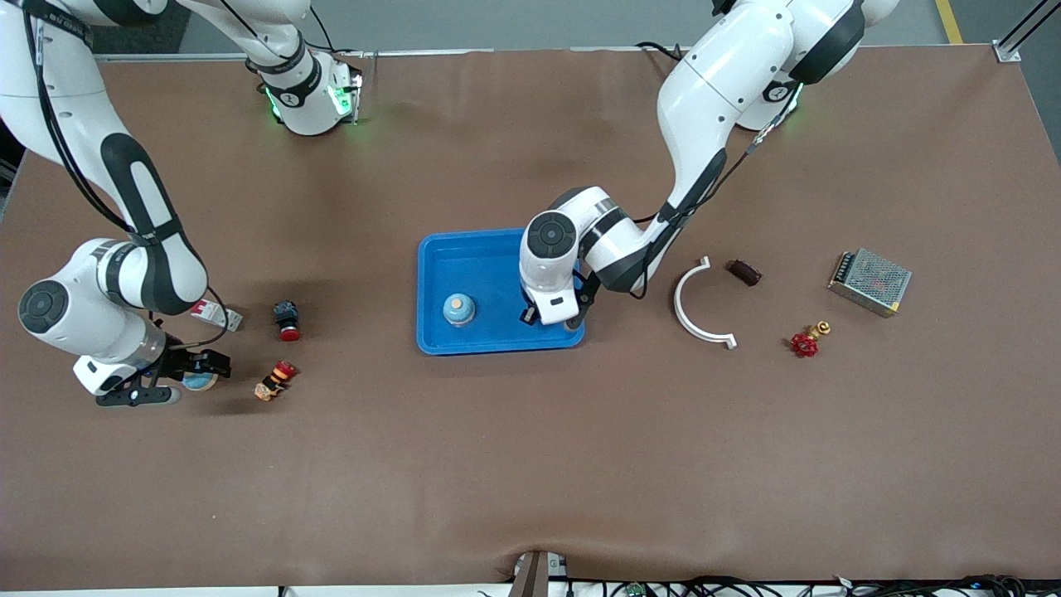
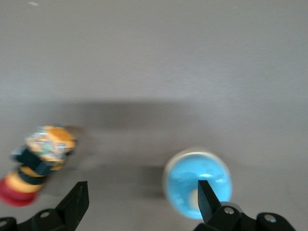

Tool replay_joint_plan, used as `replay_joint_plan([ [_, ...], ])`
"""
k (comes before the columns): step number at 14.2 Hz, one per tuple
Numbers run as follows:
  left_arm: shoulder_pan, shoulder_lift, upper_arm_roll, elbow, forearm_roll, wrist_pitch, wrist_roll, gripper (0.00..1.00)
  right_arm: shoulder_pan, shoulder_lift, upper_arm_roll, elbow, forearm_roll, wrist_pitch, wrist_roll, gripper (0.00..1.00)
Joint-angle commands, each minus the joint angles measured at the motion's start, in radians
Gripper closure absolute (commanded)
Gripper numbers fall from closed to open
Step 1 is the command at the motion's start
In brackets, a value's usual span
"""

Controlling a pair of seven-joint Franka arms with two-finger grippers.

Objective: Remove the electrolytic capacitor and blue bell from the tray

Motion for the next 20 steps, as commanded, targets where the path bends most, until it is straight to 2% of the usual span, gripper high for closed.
replay_joint_plan([
  [1, -0.009, 0.013, 0.005, 0.019, 0.027, 0.002, -0.017, 1.0, 0.032, -0.045, 0.017, -0.013, 0.005, -0.035, 0.061, 0.0],
  [2, -0.008, 0.006, 0.005, 0.021, 0.029, 0.001, -0.015, 1.0, 0.066, -0.047, 0.017, -0.013, 0.005, -0.033, 0.087, 0.0],
  [6, 0.003, -0.037, 0.005, 0.024, 0.041, -0.018, -0.014, 1.0, 0.219, -0.099, 0.013, -0.053, 0.003, -0.04, 0.406, 0.0],
  [10, 0.012, -0.083, 0.004, 0.025, 0.079, -0.096, 0.003, 1.0, 0.318, -0.12, 0.015, -0.079, 0.003, -0.038, 0.567, 0.0],
  [15, 0.037, -0.166, 0.002, 0.022, 0.076, -0.205, 0.092, 1.0, 0.495, -0.127, 0.012, -0.108, 0.002, -0.023, 0.838, 0.0],
  [20, 0.087, -0.229, -0.005, -0.008, 0.064, -0.286, 0.158, 1.0, 0.623, -0.14, 0.012, -0.138, 0.002, -0.018, 0.987, 0.0],
])
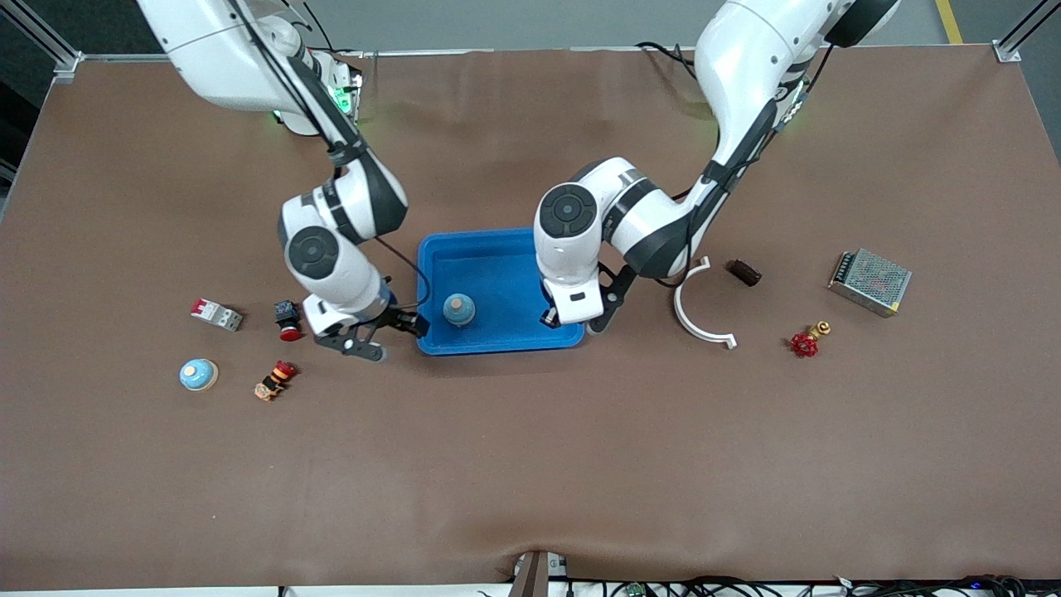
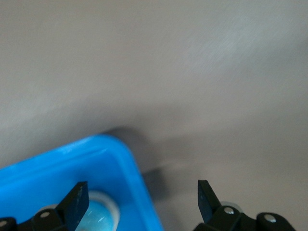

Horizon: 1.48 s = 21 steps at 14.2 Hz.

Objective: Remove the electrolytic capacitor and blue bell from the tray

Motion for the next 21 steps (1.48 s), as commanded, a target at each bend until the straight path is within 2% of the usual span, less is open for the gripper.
replay_joint_plan([
  [1, 0.033, -0.059, -0.008, -0.066, 0.007, -0.029, 0.031, 1.0, 0.051, -0.041, -0.012, -0.041, 0.001, 0.01, 0.077, 0.0],
  [5, 0.079, -0.132, -0.01, -0.169, 0.005, -0.029, 0.095, 1.0, 0.097, -0.038, -0.012, -0.04, -0.011, 0.022, 0.135, 0.0],
  [12, 0.142, -0.197, -0.011, -0.296, 0.005, -0.029, 0.191, 1.0, 0.156, -0.009, -0.013, -0.034, -0.014, 0.037, 0.166, 0.0],
  [21, 0.151, -0.215, -0.011, -0.379, 0.005, -0.024, 0.209, 1.0, 0.167, 0.088, -0.016, 0.005, -0.025, 0.111, 0.166, 0.0],
])
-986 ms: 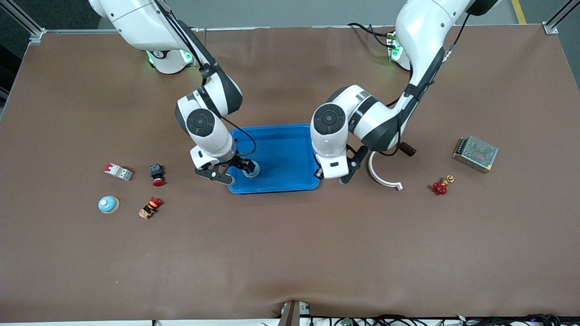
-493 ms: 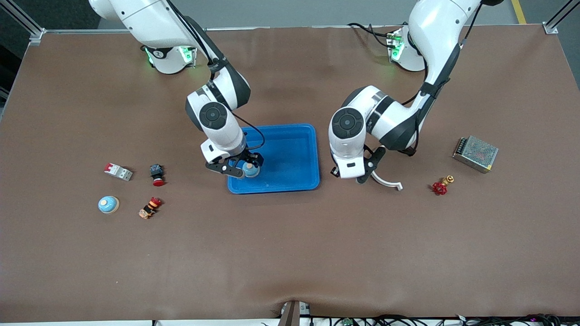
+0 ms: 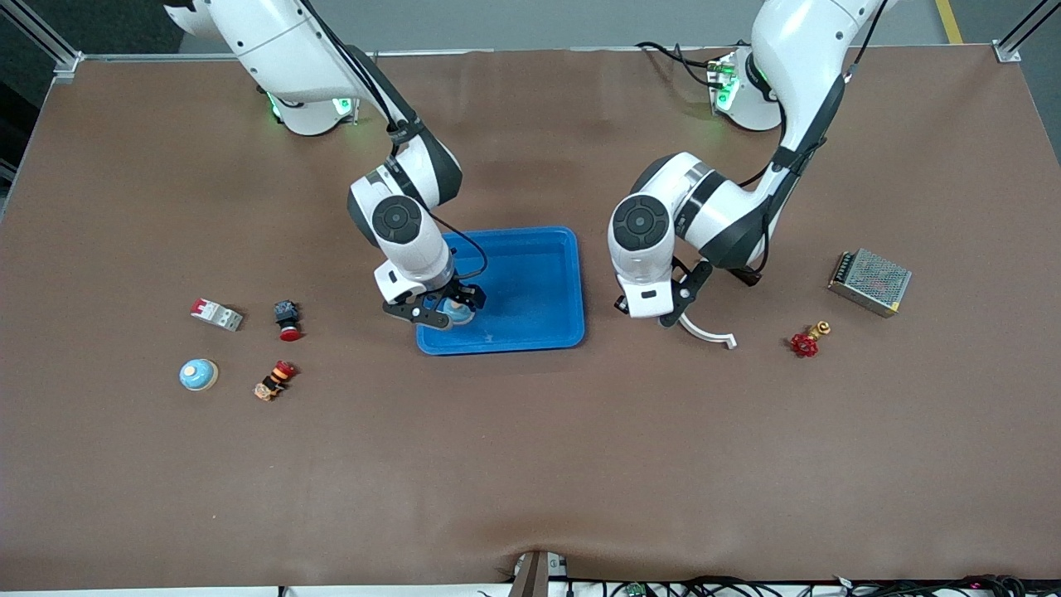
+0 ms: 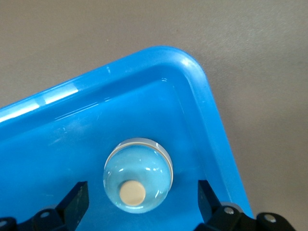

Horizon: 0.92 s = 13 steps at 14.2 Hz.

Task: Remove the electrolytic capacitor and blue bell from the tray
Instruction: 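Grasp the second bell with the right gripper while the left gripper carries the capacitor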

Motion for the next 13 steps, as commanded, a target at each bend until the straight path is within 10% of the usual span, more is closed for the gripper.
replay_joint_plan([
  [1, 0.009, -0.036, -0.008, -0.05, 0.005, 0.008, 0.015, 1.0, 0.017, 0.032, -0.013, 0.035, -0.025, 0.005, 0.023, 0.0],
  [13, 0.007, -0.006, -0.021, -0.159, 0.001, 0.129, -0.028, 1.0, 0.032, 0.068, -0.013, 0.064, -0.058, 0.005, 0.023, 0.12],
])
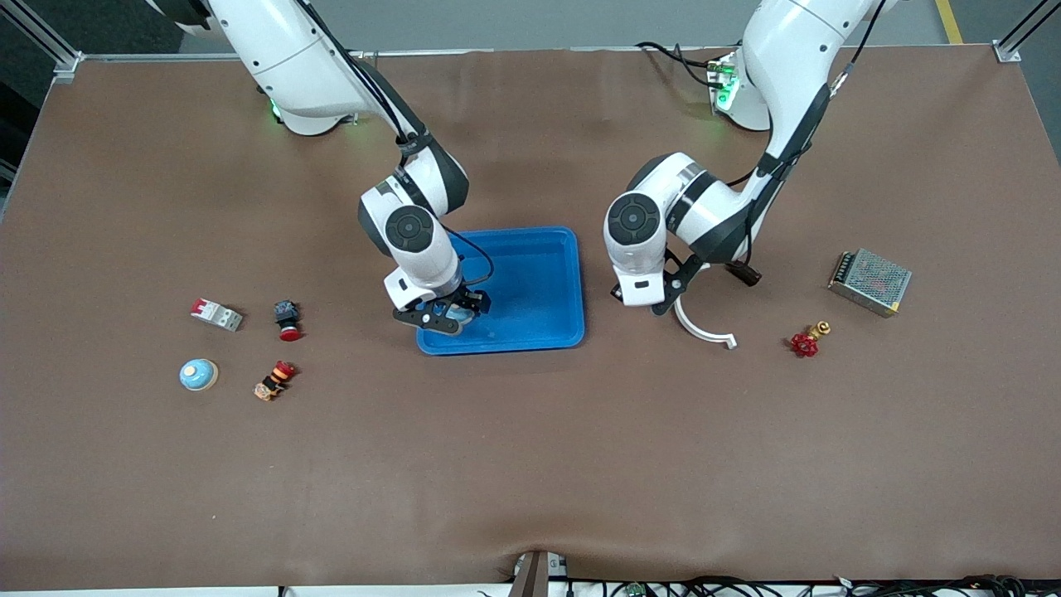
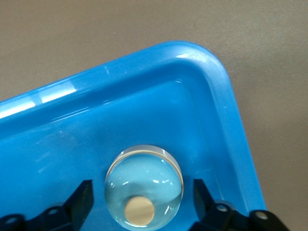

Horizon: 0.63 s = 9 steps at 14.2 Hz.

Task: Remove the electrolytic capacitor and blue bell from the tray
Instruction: 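Grasp the second bell with the right gripper while the left gripper carries the capacitor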

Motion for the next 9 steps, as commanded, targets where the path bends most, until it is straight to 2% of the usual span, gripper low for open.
replay_joint_plan([
  [1, 0.011, -0.006, -0.006, -0.048, -0.001, 0.037, -0.015, 1.0, 0.02, 0.017, -0.013, 0.022, -0.022, 0.0, 0.022, 0.12],
  [2, 0.009, 0.0, -0.006, -0.059, -0.001, 0.048, -0.015, 1.0, 0.02, 0.017, -0.013, 0.022, -0.022, 0.0, 0.024, 0.13],
  [3, 0.009, 0.012, -0.006, -0.066, 0.001, 0.057, -0.014, 1.0, 0.02, 0.017, -0.013, 0.022, -0.024, 0.0, 0.022, 0.25],
  [5, 0.009, 0.035, -0.005, -0.067, 0.002, 0.065, -0.014, 1.0, 0.023, 0.015, -0.013, 0.024, -0.024, 0.0, 0.024, 0.58],
  [7, 0.011, 0.051, -0.005, -0.067, 0.007, 0.072, -0.014, 1.0, 0.021, 0.015, -0.013, 0.033, -0.022, -0.006, 0.024, 0.97],
  [9, 0.012, 0.064, -0.005, -0.064, 0.006, 0.098, -0.015, 1.0, 0.023, 0.014, -0.013, 0.044, -0.021, -0.008, 0.065, 1.0],
])
